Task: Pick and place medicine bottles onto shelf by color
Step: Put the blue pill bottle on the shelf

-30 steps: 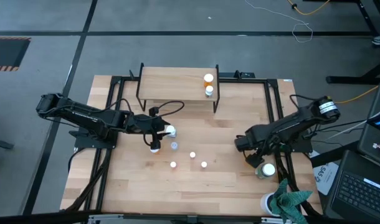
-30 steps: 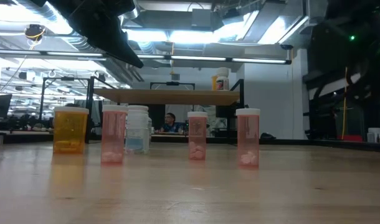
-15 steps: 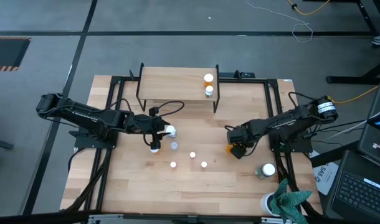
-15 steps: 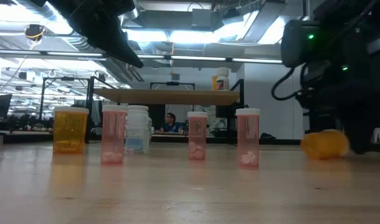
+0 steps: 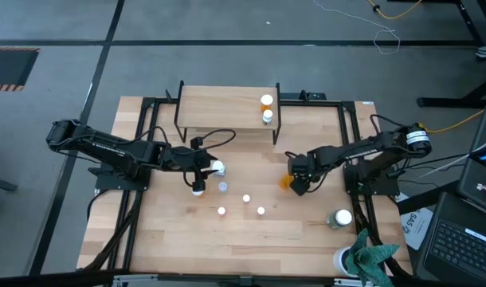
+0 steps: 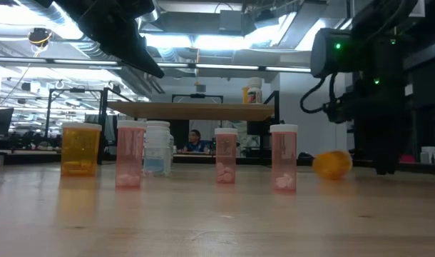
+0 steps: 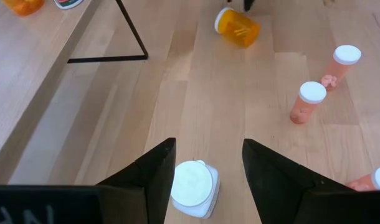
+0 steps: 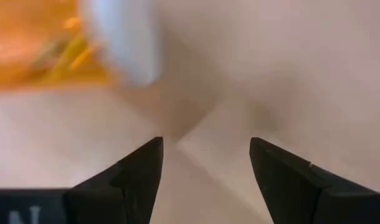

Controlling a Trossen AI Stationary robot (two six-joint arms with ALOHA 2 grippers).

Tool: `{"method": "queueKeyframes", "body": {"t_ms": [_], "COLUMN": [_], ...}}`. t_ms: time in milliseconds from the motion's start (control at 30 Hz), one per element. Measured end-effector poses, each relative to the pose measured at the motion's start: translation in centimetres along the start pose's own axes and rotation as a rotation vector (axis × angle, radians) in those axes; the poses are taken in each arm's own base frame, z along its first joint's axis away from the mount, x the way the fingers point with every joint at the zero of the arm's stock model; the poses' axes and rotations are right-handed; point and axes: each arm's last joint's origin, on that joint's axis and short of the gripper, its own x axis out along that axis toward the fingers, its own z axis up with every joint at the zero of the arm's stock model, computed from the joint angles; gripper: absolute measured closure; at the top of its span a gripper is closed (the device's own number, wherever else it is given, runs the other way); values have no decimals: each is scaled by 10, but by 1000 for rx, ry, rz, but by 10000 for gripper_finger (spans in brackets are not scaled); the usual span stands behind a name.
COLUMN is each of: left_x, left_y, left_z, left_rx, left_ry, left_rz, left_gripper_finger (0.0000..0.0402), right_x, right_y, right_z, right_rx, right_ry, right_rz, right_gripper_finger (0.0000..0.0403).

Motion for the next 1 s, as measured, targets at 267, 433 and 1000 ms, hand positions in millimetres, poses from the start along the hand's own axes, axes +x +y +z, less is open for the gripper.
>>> {"method": "queueKeyframes", "body": {"t_ms": [267, 433, 1000], "left_x": [0, 0, -1], "left_y": [0, 0, 0], "left_z": [0, 0, 13], "left_rx": [0, -2, -317], "left_ry": [0, 0, -127], "left_rz": [0, 0, -25], "left_gripper_finger": [221, 221, 221], "right_x": [-3, -4, -9], "right_y": [11, -1, 12], "right_z": [20, 27, 40], "right_rx": [-31, 36, -33], "right_ry": [-278, -357, -442], "right_rz": [57, -83, 96], "right_gripper_finger": [162, 162, 162]}}
